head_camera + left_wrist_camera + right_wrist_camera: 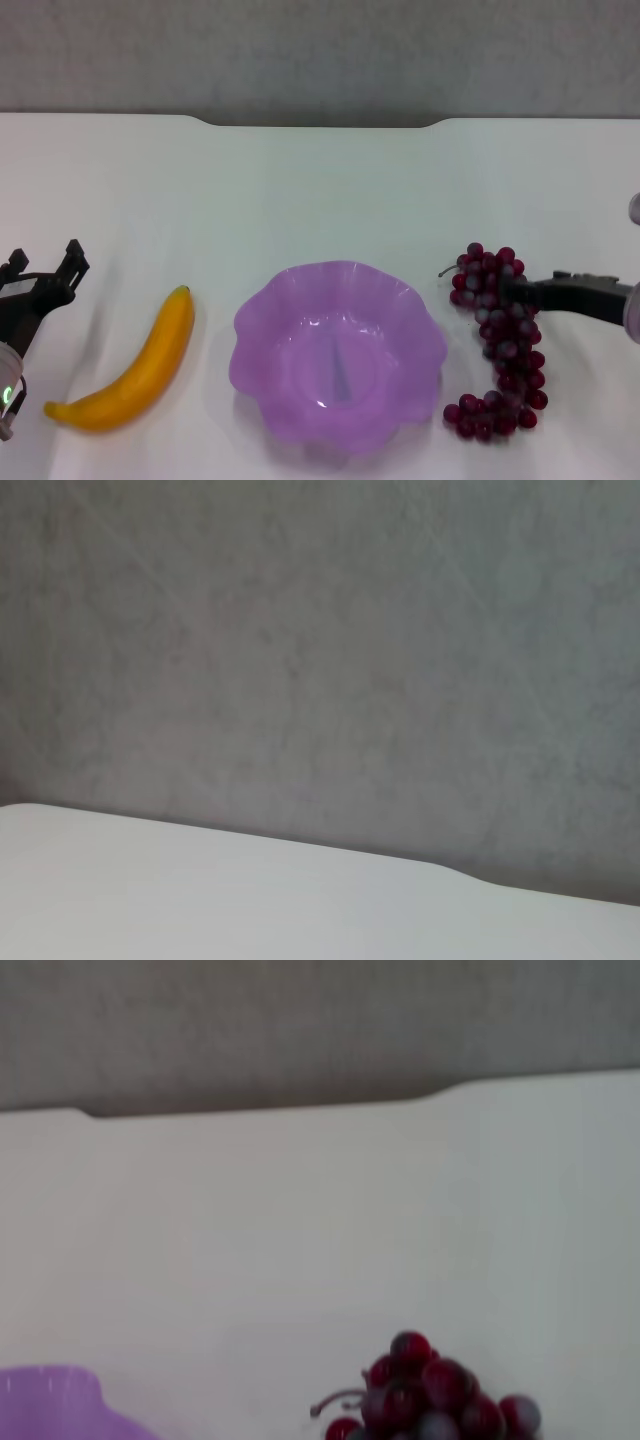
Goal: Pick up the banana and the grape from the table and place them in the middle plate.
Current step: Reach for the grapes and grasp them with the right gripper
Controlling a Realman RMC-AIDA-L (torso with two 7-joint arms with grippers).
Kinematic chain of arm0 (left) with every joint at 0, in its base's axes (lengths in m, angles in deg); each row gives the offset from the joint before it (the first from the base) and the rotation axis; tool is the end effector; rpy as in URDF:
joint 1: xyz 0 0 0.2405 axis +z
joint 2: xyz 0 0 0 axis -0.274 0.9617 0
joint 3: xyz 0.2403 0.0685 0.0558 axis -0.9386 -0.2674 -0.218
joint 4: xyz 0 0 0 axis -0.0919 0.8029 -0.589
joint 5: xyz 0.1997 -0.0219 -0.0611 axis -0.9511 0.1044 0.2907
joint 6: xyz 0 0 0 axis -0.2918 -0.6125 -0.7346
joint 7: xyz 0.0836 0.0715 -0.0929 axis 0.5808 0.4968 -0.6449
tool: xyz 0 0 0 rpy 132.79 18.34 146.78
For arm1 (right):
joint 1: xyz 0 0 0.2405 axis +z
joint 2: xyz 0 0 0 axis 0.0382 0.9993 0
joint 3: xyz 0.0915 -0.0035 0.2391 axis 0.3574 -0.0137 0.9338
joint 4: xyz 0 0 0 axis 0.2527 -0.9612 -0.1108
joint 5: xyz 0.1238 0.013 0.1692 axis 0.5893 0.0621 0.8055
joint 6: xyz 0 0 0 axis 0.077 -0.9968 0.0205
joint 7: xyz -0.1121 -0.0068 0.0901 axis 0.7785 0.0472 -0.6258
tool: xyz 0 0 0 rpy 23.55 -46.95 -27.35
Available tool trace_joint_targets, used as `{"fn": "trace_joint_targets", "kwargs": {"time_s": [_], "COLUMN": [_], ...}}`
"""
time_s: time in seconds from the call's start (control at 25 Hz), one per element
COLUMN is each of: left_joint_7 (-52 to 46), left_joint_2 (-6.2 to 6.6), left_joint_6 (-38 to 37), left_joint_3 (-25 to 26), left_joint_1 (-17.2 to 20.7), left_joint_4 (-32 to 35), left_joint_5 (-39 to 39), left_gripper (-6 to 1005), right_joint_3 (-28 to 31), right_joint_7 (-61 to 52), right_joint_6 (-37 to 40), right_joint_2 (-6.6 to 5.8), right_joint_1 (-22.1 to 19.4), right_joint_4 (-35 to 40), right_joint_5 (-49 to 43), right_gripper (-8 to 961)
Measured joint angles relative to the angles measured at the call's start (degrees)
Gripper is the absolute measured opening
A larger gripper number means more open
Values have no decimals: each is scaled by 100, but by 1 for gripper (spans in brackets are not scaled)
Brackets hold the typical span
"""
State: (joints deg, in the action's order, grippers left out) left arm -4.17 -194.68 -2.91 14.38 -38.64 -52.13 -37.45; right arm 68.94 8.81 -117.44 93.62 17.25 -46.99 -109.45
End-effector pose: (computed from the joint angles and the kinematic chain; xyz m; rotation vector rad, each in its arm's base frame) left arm -0.3638 0.3330 -0.0198 -1.4946 -0.8977 -0.5989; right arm 0.2868 0.3639 -0.0123 -2.0067 1.1777 0.2454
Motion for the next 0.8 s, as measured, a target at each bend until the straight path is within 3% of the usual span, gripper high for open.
{"fn": "trace_joint_targets", "kwargs": {"time_s": [0.4,0.8], "left_joint_7": [-1,-1], "left_joint_2": [3,3], "left_joint_6": [-1,-5], "left_joint_3": [0,0], "left_joint_1": [-21,-29], "left_joint_4": [-5,-8], "left_joint_5": [0,-8], "left_gripper": [774,775], "right_joint_3": [-1,-365], "right_joint_7": [16,-5], "right_joint_6": [-83,91], "right_joint_2": [21,38], "right_joint_1": [401,816], "right_joint_4": [625,1331], "right_joint_5": [24,232], "right_gripper": [821,806]}}
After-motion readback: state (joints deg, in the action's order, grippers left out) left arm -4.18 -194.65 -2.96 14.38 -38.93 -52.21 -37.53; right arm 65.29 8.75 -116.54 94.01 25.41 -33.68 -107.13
